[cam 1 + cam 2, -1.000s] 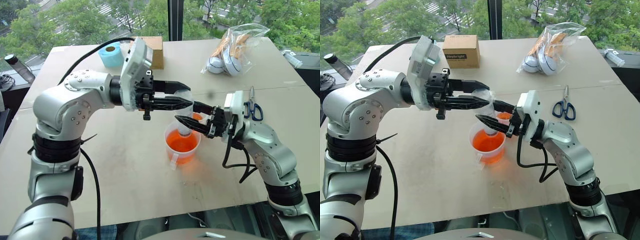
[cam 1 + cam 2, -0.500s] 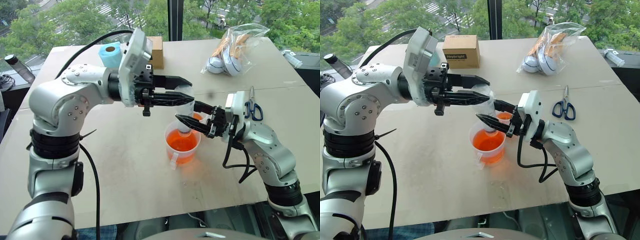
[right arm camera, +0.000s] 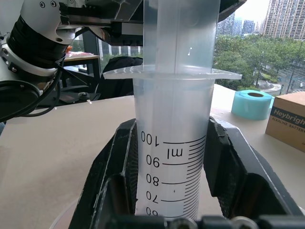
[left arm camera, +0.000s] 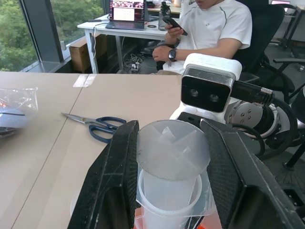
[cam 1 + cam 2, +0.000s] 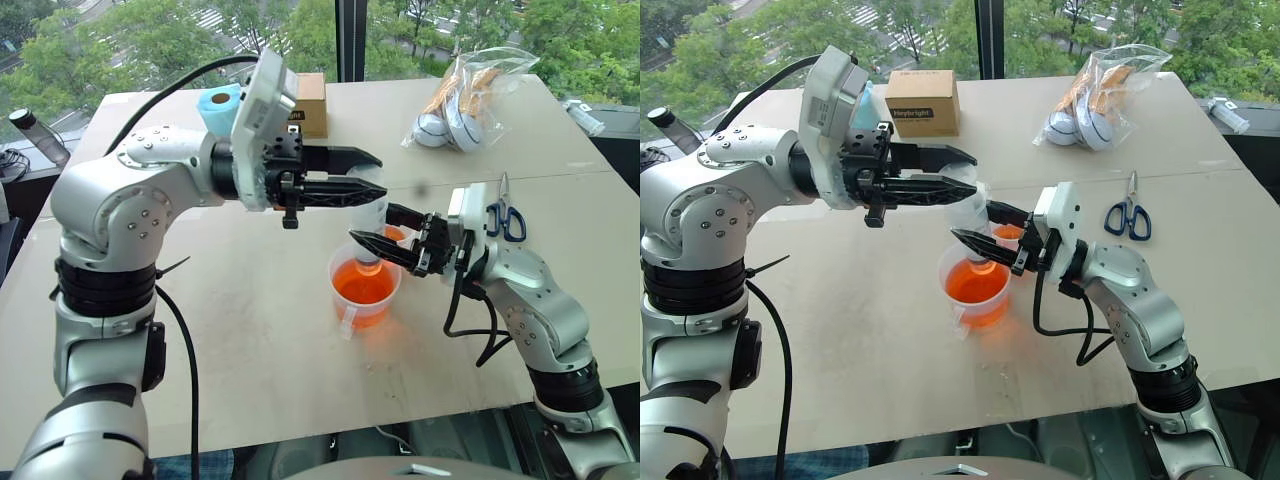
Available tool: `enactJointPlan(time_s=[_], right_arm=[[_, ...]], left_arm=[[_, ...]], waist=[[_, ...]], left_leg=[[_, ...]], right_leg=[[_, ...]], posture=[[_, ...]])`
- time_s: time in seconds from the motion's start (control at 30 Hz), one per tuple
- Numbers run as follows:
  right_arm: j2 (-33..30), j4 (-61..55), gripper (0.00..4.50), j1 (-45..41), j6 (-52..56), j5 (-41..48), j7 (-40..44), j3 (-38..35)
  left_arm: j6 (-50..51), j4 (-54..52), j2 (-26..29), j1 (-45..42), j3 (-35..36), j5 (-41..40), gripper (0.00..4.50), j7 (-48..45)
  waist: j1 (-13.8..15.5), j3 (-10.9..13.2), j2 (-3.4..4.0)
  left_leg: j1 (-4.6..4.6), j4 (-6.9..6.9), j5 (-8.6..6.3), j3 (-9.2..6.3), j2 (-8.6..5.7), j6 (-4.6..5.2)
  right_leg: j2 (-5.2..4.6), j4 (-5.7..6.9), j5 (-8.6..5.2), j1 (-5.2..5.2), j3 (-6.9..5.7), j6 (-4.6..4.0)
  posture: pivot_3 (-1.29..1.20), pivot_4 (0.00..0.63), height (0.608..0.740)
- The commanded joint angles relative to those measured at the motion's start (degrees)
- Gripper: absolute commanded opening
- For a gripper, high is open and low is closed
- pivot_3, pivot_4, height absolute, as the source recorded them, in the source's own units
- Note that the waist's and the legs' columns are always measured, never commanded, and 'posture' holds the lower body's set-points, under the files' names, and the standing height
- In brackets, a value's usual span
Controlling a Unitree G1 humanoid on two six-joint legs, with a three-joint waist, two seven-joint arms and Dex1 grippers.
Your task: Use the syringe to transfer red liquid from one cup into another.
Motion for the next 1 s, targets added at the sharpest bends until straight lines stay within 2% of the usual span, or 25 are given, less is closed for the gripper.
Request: enactJointPlan(time_s=[0.03,0.27,0.3,0.33,0.37,0.4,0.43,0.47,0.77,1.0], right_arm=[[-0.2,-0.3,1.48,0.9,0.5,-0.2,0.3,1.7],[-0.2,-0.6,1.48,1.0,0.4,-0.1,0.0,1.7],[-0.2,-0.6,1.48,1.0,0.4,-0.1,0.0,1.7],[-0.2,-0.6,1.48,1.1,0.3,-0.1,0.0,1.6],[-0.2,-0.6,1.48,1.1,0.3,-0.1,-0.1,1.6],[-0.3,-0.7,1.48,1.2,0.3,-0.1,-0.2,1.6],[-0.4,-0.7,1.48,1.3,0.2,-0.1,-0.2,1.6],[-0.5,-0.8,1.48,1.4,0.2,-0.1,-0.2,1.5],[-0.6,-1.0,1.48,1.1,0.3,0.8,-0.2,0.7],[-0.2,-3.9,1.48,-0.4,4.6,9.8,-0.3,-3.1]], left_arm=[[-1.6,0.0,0.5,-3.2,5.0,-1.0,1.40,1.7],[-0.4,0.2,0.5,-3.4,4.7,-2.1,1.40,1.5],[-0.3,0.2,0.6,-3.4,4.7,-2.2,2.44,1.5],[-0.3,0.1,0.6,-3.4,4.6,-2.3,2.81,1.5],[-0.3,0.1,0.6,-3.5,4.6,-2.4,3.36,1.6],[-0.4,0.0,0.5,-3.5,4.7,-2.3,3.65,1.8],[-0.8,-0.1,0.2,-3.5,4.9,-2.0,4.32,2.3],[-1.2,-0.1,-0.1,-3.7,5.1,-1.8,4.48,2.6],[-1.0,1.3,-2.5,-6.9,7.2,-4.0,4.48,5.3],[0.0,3.3,-4.9,-9.2,10.0,-7.0,4.48,9.3]], waist=[[0.0,0.0,0.00],[0.0,0.0,0.00],[0.0,0.0,0.00],[0.0,0.0,-0.02],[0.0,0.0,-0.01],[0.0,0.0,-0.01],[0.0,0.0,-0.01],[0.0,0.0,-0.01],[0.0,0.0,-0.02],[0.0,0.0,-0.02]], left_leg=[[0.00,0.00,0.00,0.00,0.00,0.00],[0.00,0.00,0.00,0.00,0.00,0.00],[0.00,0.00,0.00,0.00,0.00,0.00],[0.00,0.00,0.00,0.00,0.00,0.00],[-0.01,0.00,0.00,-0.02,0.00,0.00],[-0.01,0.00,0.00,-0.03,0.00,0.00],[-0.01,0.00,0.00,-0.03,0.00,0.00],[-0.01,0.00,0.00,-0.02,0.00,0.00],[-0.01,0.01,0.00,-0.03,0.00,0.00],[-0.01,0.02,0.00,-0.04,0.00,0.00]], right_leg=[[0.00,0.00,0.00,0.00,0.00,0.00],[0.00,0.00,0.00,0.00,0.00,0.00],[0.00,0.01,0.00,0.00,0.00,0.00],[0.00,0.01,0.00,0.00,0.00,0.00],[0.01,0.00,0.00,0.00,-0.01,0.00],[0.00,0.00,0.00,0.00,-0.02,0.00],[0.00,0.00,0.00,0.00,-0.01,0.00],[0.00,-0.01,0.00,0.00,-0.01,0.00],[0.00,0.00,0.00,0.01,-0.02,0.00],[-0.02,0.01,0.00,0.01,-0.02,0.00]], posture=[[0.00,0.150,0.740],[0.00,0.150,0.740],[0.00,0.150,0.740],[0.00,0.150,0.740],[0.00,0.150,0.740],[0.00,0.150,0.740],[0.00,0.150,0.740],[0.00,0.150,0.740],[0.00,0.150,0.740],[0.00,0.150,0.740]])
